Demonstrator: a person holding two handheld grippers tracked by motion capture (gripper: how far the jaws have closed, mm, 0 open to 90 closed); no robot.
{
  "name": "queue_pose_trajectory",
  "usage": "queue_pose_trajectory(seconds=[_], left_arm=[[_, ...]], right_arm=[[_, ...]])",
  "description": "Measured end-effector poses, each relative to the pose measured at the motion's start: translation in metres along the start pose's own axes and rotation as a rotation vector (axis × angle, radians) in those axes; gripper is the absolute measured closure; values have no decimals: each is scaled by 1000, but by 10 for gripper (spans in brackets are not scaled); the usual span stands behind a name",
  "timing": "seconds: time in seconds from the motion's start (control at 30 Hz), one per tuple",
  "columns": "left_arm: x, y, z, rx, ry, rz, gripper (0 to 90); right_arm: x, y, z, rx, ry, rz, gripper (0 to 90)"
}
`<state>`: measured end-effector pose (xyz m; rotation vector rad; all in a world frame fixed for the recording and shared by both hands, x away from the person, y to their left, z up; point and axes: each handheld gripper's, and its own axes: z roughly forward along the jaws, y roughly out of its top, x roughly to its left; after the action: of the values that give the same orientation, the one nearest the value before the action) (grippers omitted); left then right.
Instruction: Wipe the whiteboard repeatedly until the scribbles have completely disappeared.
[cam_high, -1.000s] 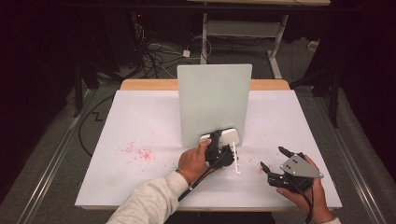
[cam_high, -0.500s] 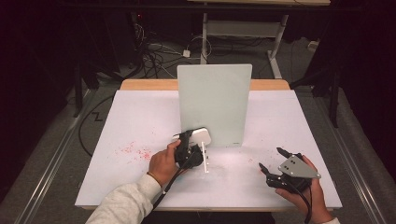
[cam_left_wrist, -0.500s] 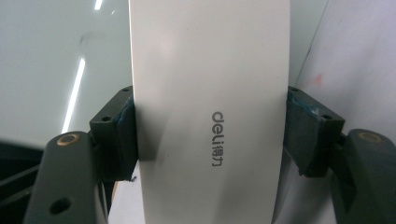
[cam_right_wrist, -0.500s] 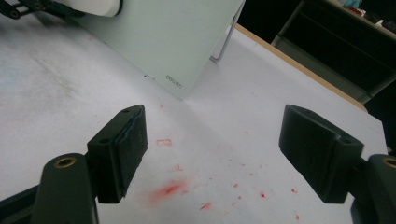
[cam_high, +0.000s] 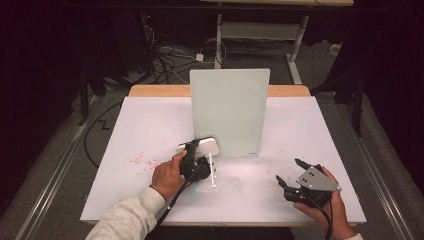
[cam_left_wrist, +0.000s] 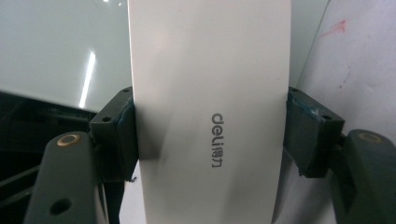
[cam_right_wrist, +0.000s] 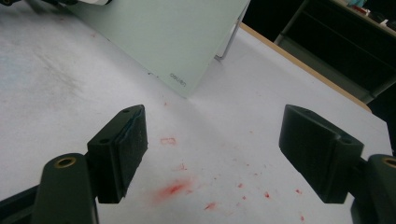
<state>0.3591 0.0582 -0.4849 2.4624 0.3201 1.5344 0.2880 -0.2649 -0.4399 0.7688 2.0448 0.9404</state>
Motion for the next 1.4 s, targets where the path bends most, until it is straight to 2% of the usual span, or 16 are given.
queue_pose_trajectory(seconds=[0.17,0.2,0.33,0.43,0.5,0.7,0.77,0.87,0.93,0.97,1.13,1.17,1.23,1.3,1.33,1.4], left_arm=[[23,4,-3,-35,4,-105,288],[28,5,-3,-48,5,-137,287],[41,2,-4,-80,-19,-237,287],[38,3,-3,-76,-15,-246,287],[32,4,-2,-82,-46,-260,287],[5,9,1,-56,-92,-148,286],[2,10,2,-56,-107,-146,286],[5,9,2,-63,-116,-145,287],[9,10,1,-60,-73,-133,286],[15,9,0,-63,-57,-144,286],[48,9,-4,-103,-29,-292,287],[52,9,-4,-103,-30,-307,286],[51,9,-4,-96,-20,-300,287],[46,10,-3,-96,-26,-298,287],[42,9,-3,-91,-45,-291,287],[30,10,-2,-70,-58,-241,287]], right_arm=[[0,-1,1,3,4,-1,243],[0,-1,1,3,4,-2,243],[1,-1,1,5,5,-3,243],[0,-1,1,4,6,-2,244],[1,-1,1,7,7,-4,244],[2,0,1,6,8,-10,244],[2,-1,2,7,8,-9,245],[2,-1,2,10,9,-14,244],[3,0,2,9,9,-15,245],[2,0,2,9,8,-13,245],[3,0,2,12,7,-13,245],[3,0,2,12,9,-17,245],[3,0,3,11,12,-16,245],[3,0,3,13,13,-15,245],[4,-1,3,14,13,-14,245],[4,-1,3,12,15,-15,245]])
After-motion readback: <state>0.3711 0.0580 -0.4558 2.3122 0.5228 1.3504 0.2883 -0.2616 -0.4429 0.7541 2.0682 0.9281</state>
